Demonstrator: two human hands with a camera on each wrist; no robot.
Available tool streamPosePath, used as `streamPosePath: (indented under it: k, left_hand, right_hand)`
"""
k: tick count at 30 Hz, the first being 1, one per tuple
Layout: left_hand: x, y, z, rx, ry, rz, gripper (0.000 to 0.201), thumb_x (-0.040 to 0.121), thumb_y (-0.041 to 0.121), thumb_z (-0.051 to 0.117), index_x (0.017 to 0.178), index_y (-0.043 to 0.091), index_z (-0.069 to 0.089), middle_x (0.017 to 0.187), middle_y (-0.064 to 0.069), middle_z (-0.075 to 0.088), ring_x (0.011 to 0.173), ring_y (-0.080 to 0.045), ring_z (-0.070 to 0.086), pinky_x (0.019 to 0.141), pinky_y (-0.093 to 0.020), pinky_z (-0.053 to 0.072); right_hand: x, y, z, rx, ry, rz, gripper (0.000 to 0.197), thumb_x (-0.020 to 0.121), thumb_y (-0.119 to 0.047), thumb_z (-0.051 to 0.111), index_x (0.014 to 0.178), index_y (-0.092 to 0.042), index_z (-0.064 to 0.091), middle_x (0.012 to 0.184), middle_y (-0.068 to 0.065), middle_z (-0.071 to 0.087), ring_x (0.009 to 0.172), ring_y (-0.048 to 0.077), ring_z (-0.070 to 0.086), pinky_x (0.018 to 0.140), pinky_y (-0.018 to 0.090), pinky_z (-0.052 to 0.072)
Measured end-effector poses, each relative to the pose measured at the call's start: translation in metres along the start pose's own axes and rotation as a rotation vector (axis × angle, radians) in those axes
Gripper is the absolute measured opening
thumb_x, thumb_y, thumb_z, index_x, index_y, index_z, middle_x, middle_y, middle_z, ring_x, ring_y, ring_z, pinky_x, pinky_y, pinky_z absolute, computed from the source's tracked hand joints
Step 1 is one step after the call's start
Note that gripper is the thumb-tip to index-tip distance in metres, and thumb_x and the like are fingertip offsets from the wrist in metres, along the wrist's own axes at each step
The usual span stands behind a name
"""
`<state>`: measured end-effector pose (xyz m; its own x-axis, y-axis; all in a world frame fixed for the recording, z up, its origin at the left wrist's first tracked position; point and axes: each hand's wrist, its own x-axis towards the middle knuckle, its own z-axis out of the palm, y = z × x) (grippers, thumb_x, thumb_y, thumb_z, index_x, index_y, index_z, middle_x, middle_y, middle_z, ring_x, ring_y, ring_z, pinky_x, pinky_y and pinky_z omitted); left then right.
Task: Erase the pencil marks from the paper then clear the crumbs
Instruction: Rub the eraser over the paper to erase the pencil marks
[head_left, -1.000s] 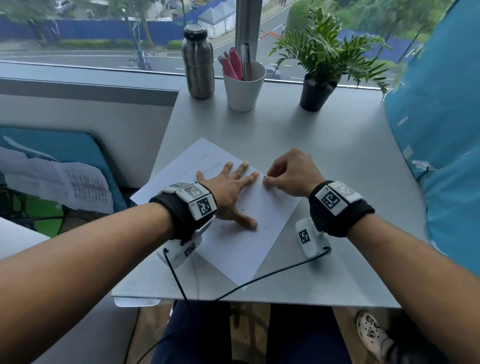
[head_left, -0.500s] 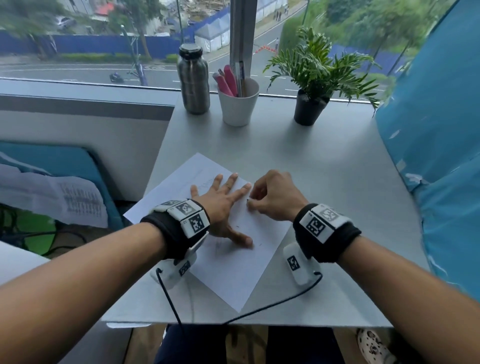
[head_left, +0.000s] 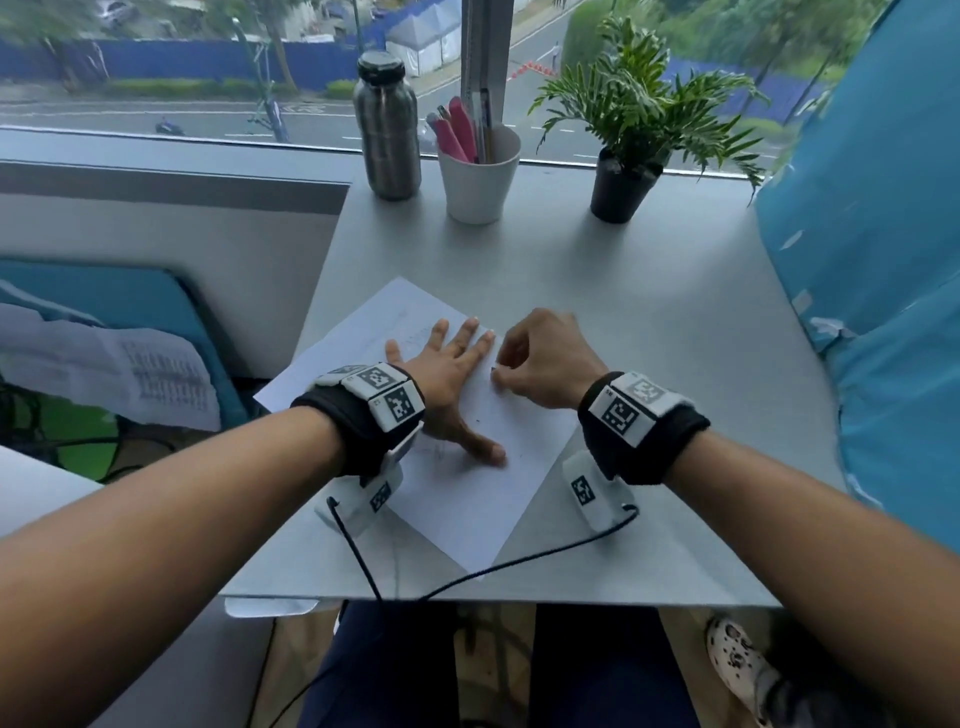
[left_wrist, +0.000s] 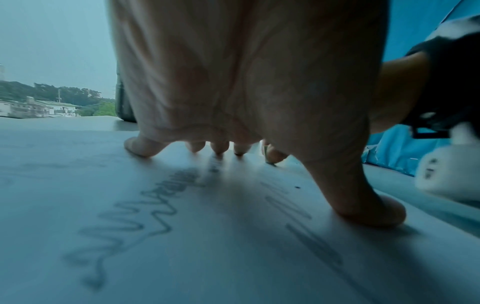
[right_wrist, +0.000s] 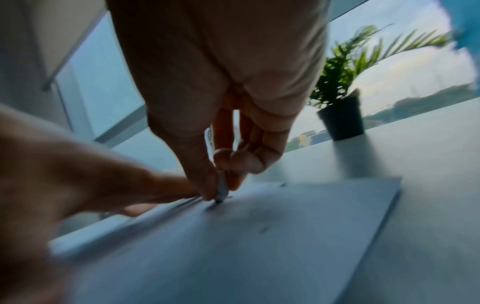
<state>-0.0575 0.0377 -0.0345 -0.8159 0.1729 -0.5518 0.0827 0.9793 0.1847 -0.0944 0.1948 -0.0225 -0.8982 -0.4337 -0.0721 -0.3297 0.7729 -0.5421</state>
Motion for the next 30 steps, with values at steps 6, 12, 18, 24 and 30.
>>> streamPosePath:
  k: [6, 12, 18, 24, 30]
  left_hand:
    - [0.002, 0.000, 0.003, -0.006, 0.017, 0.009, 0.148, 0.046, 0.086, 0.070, 0.151, 0.036, -0.022, 0.158, 0.014, -0.031, 0.146, -0.020, -0.028, 0.108, -0.071, -0.007]
    - [0.005, -0.003, 0.006, 0.013, 0.025, -0.025, 0.146, 0.042, 0.091, 0.066, 0.146, 0.046, -0.027, 0.155, 0.004, -0.038, 0.145, -0.024, -0.031, 0.109, -0.070, -0.011]
    - [0.005, -0.001, 0.006, 0.009, 0.020, -0.038, 0.151, 0.041, 0.091, 0.067, 0.148, 0.039, -0.026, 0.156, 0.004, -0.037, 0.145, -0.024, -0.030, 0.110, -0.071, -0.009]
    - [0.004, -0.005, 0.008, 0.009, 0.046, -0.037, 0.155, 0.041, 0.093, 0.064, 0.151, 0.030, -0.025, 0.157, 0.007, -0.035, 0.146, -0.021, -0.029, 0.111, -0.069, -0.009]
    - [0.004, -0.005, 0.006, -0.002, 0.040, -0.039, 0.155, 0.040, 0.093, 0.064, 0.150, 0.032, -0.027, 0.156, 0.008, -0.037, 0.145, -0.020, -0.030, 0.110, -0.068, -0.011]
  right_hand:
    - [0.017, 0.008, -0.014, 0.004, 0.015, 0.075, 0.010, 0.070, -0.022, 0.079, 0.075, -0.013, 0.079, 0.070, 0.001, 0.073, 0.064, 0.010, 0.064, 0.058, 0.012, 0.044]
    - [0.001, -0.006, 0.002, -0.001, -0.088, -0.022, 0.006, 0.068, -0.015, 0.076, 0.065, -0.010, 0.074, 0.062, 0.004, 0.069, 0.053, 0.014, 0.058, 0.051, 0.022, 0.047]
    - [0.004, -0.010, 0.009, -0.026, -0.031, -0.048, 0.006, 0.068, -0.013, 0.073, 0.063, -0.010, 0.072, 0.061, 0.006, 0.068, 0.059, 0.021, 0.063, 0.053, 0.025, 0.050]
    - [0.021, 0.002, -0.008, -0.012, 0.044, 0.046, 0.010, 0.071, -0.020, 0.078, 0.077, -0.012, 0.079, 0.072, 0.002, 0.073, 0.068, 0.012, 0.066, 0.070, 0.021, 0.053]
    - [0.015, -0.006, -0.003, 0.008, -0.058, 0.010, 0.011, 0.070, -0.020, 0.079, 0.076, -0.011, 0.079, 0.071, 0.003, 0.074, 0.067, 0.012, 0.067, 0.062, 0.019, 0.049]
